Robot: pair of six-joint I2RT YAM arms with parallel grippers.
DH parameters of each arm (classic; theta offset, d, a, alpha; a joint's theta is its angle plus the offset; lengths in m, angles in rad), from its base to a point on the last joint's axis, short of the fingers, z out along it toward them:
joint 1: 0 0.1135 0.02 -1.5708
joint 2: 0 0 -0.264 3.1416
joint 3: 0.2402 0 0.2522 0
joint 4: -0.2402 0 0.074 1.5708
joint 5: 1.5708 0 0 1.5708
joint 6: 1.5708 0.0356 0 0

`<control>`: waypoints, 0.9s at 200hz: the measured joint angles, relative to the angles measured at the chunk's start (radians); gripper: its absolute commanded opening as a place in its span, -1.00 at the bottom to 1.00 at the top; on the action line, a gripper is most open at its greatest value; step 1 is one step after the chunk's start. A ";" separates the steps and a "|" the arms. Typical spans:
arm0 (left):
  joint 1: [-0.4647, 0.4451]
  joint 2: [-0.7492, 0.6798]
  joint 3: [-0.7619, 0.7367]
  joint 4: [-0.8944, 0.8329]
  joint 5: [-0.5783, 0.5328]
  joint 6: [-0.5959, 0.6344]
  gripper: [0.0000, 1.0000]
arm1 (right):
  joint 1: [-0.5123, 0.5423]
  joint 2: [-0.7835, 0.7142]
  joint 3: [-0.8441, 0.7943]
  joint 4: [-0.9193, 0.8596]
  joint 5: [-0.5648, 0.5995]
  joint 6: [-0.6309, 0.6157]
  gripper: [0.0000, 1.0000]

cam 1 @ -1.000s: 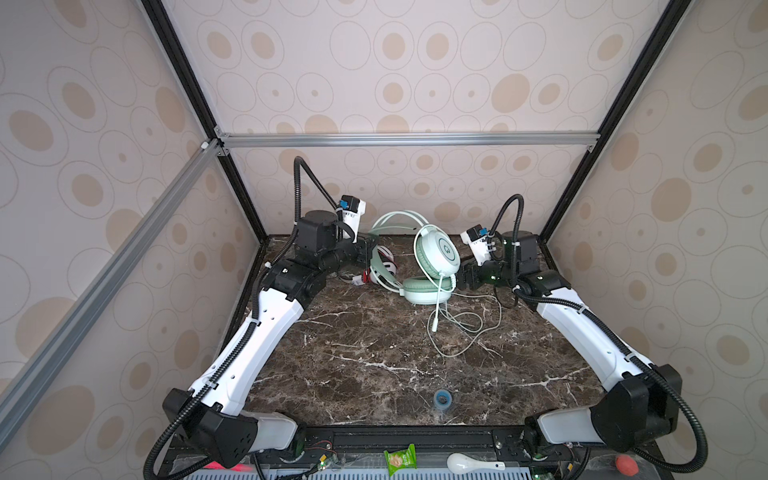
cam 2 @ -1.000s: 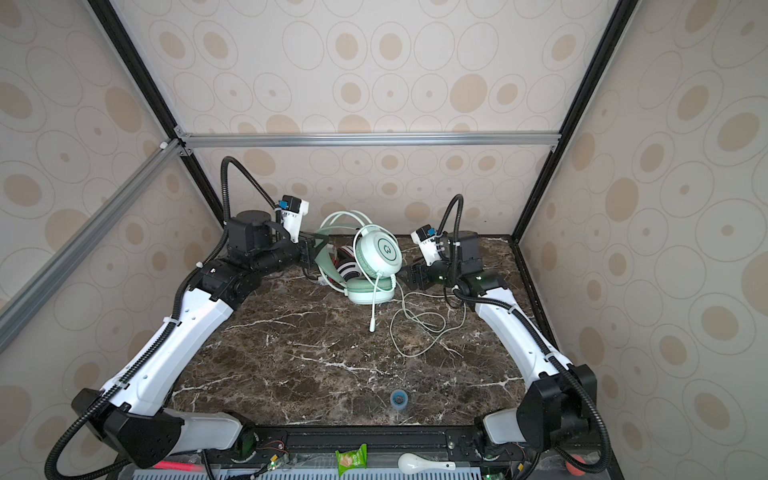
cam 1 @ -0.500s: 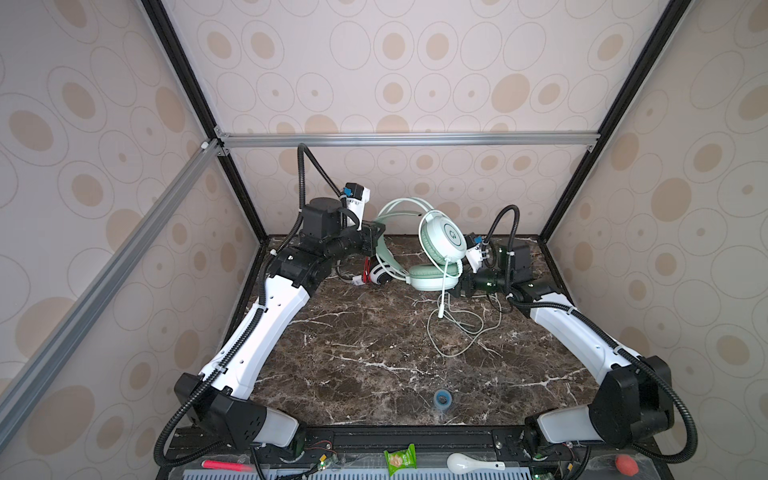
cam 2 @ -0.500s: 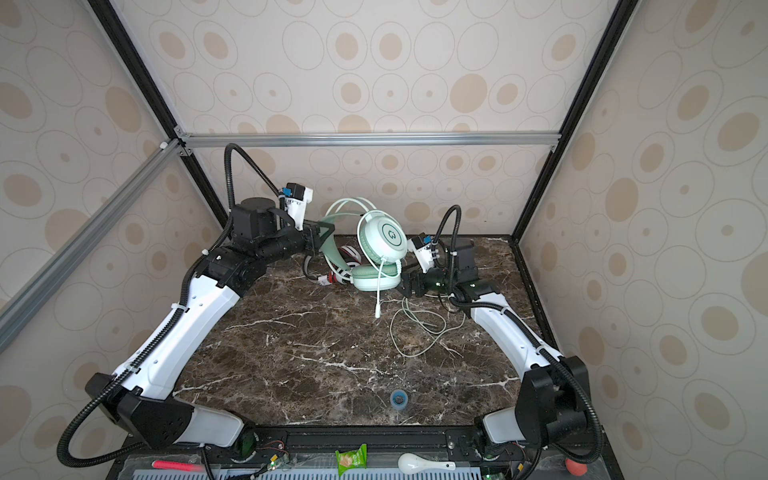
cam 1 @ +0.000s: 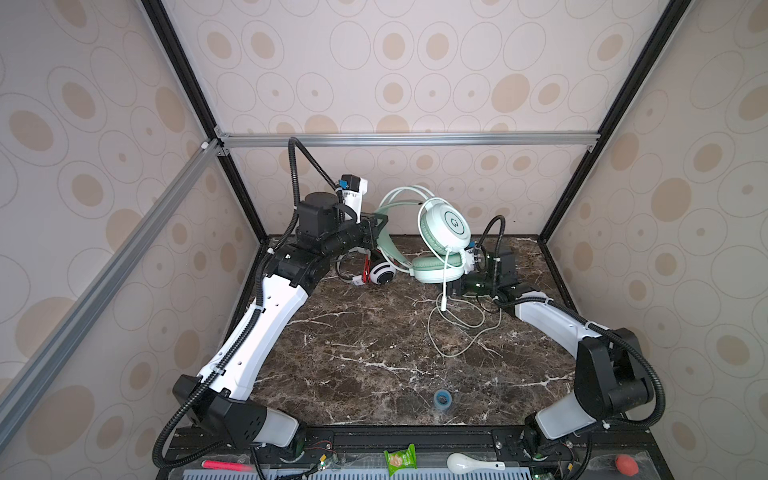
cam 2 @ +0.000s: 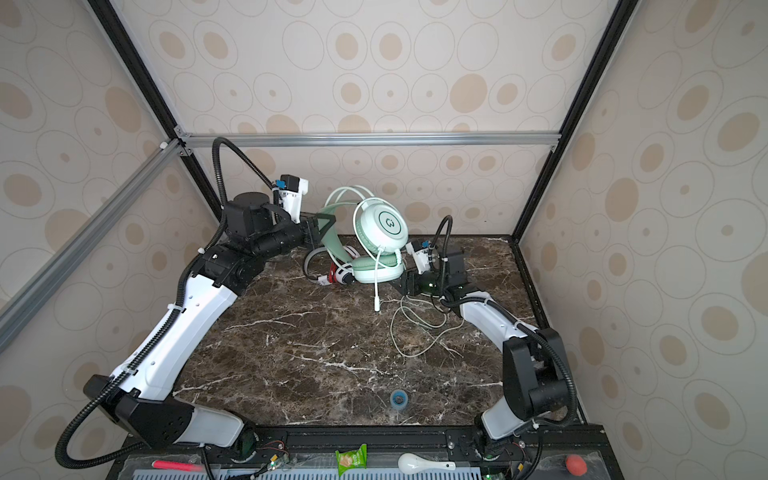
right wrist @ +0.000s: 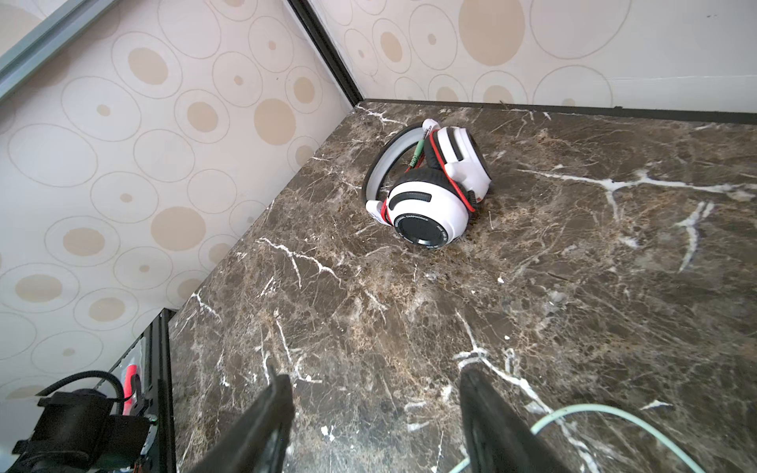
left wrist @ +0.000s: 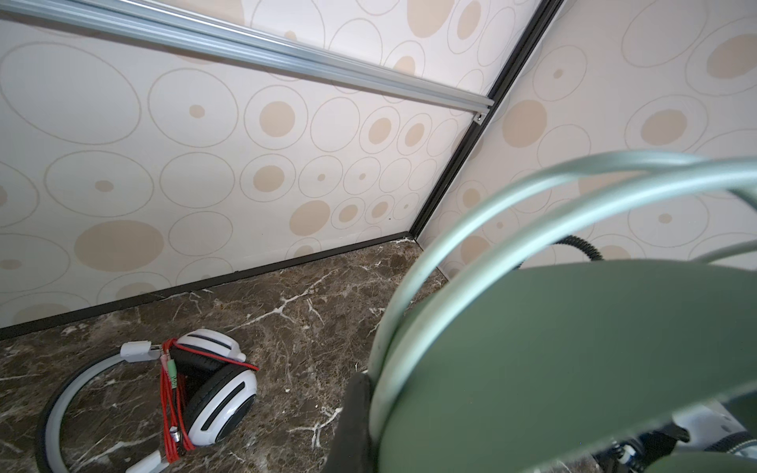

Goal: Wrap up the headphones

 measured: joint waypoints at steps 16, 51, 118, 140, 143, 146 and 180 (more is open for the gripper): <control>0.000 0.000 -0.002 0.031 0.006 -0.023 -1.00 | 0.000 0.014 -0.011 0.025 0.003 0.014 -0.02; 0.000 0.000 -0.006 0.076 0.014 -0.055 -1.00 | 0.005 0.031 -0.023 0.052 0.023 0.061 -0.46; 0.006 0.000 -0.016 0.121 -0.009 -0.108 -1.00 | 0.096 0.030 -0.023 -0.003 0.120 0.018 -1.00; 0.007 0.000 -0.029 0.137 -0.045 -0.125 -1.00 | 0.164 0.016 -0.013 -0.096 0.217 -0.047 -1.00; 0.007 0.000 -0.031 0.141 -0.051 -0.129 -1.00 | 0.172 0.012 -0.013 -0.106 0.231 -0.054 -1.00; 0.008 0.000 -0.032 0.143 -0.056 -0.130 -1.00 | 0.181 0.008 -0.013 -0.116 0.244 -0.060 -1.00; 0.016 0.005 -0.050 0.178 -0.116 -0.199 -1.00 | 0.266 -0.061 -0.021 -0.190 0.391 -0.113 -1.00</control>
